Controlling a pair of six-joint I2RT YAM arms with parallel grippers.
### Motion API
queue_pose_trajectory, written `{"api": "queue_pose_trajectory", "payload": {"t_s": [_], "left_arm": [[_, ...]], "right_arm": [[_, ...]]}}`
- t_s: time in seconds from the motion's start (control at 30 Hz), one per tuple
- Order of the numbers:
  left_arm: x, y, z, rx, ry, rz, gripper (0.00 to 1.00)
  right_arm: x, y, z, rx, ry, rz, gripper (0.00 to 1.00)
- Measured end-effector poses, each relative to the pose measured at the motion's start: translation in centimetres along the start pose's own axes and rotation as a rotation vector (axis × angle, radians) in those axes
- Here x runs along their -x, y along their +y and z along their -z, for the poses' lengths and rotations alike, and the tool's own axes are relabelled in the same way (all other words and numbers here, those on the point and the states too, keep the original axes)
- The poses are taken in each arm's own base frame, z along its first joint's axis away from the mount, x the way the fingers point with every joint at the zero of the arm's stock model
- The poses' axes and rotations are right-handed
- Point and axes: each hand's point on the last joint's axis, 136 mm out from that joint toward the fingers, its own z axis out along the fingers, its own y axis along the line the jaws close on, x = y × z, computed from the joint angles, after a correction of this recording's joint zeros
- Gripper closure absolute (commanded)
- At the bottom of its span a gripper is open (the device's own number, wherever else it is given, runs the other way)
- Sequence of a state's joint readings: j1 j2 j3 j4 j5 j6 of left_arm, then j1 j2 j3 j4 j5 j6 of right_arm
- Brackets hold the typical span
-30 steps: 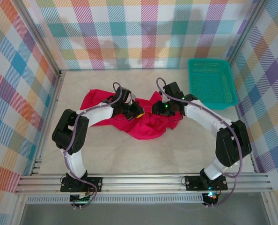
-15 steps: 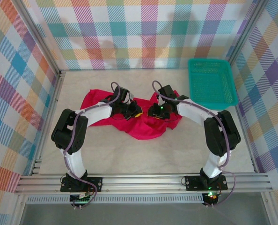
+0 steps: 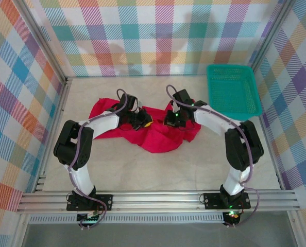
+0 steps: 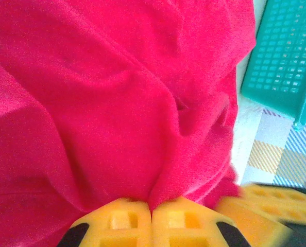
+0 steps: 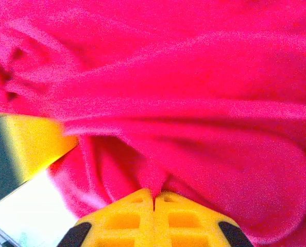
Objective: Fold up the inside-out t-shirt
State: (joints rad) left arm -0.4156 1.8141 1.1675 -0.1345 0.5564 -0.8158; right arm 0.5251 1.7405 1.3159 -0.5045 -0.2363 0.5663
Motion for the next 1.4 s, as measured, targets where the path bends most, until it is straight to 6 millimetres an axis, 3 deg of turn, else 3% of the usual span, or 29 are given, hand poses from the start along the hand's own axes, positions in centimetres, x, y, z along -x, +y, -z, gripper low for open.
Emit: {"api": "queue_pose_trajectory", "payload": {"t_s": [0.23, 0.3, 0.37, 0.5, 0.53, 0.57, 0.67, 0.8, 0.97, 1.1, 1.27, 1.4], "left_arm": [[1.2, 0.2, 1.2, 0.012, -0.028, 0.001, 1.0], [1.2, -0.5, 1.5, -0.008, -0.024, -0.008, 1.0], [1.3, -1.3, 1.8, -0.03, -0.028, -0.022, 1.0], [1.4, -1.4, 2.0, -0.03, -0.035, -0.024, 1.0], [1.4, -1.2, 1.9, -0.024, -0.037, -0.022, 1.0], [1.5, -1.2, 2.0, -0.021, -0.04, -0.021, 1.0], [1.6, -0.8, 2.0, -0.003, -0.049, -0.014, 1.0], [1.6, -0.5, 2.0, 0.009, -0.054, -0.009, 1.0], [1.6, -0.4, 2.0, 0.012, -0.052, -0.008, 1.0], [1.6, -0.3, 1.9, 0.017, -0.056, -0.007, 1.0], [1.4, 0.1, 1.8, 0.026, -0.052, -0.002, 1.0], [1.4, 0.3, 1.8, 0.031, -0.056, 0.0, 1.0]], "right_arm": [[2.5, 6.5, 11.3, 0.139, -0.214, 0.14, 1.0], [1.9, 7.2, 13.1, 0.163, -0.23, 0.161, 1.0], [1.2, 7.6, 13.7, 0.186, -0.223, 0.17, 1.0], [-1.5, 7.4, 12.0, 0.282, -0.157, 0.192, 1.0], [-2.7, 7.1, 11.2, 0.314, -0.124, 0.198, 0.94], [-3.8, 6.6, 10.3, 0.334, -0.092, 0.199, 0.81], [-7.4, 4.0, 7.5, 0.34, 0.002, 0.18, 0.69], [-10.7, -0.4, 5.1, 0.23, 0.063, 0.125, 0.69], [-9.7, -1.8, 4.8, 0.144, 0.013, 0.1, 0.57], [-7.6, 0.0, 4.1, 0.138, -0.022, 0.105, 0.52], [-5.4, 3.3, 1.0, 0.135, -0.004, 0.116, 0.51], [-4.4, 3.7, -2.3, 0.089, 0.032, 0.062, 0.51]]}}
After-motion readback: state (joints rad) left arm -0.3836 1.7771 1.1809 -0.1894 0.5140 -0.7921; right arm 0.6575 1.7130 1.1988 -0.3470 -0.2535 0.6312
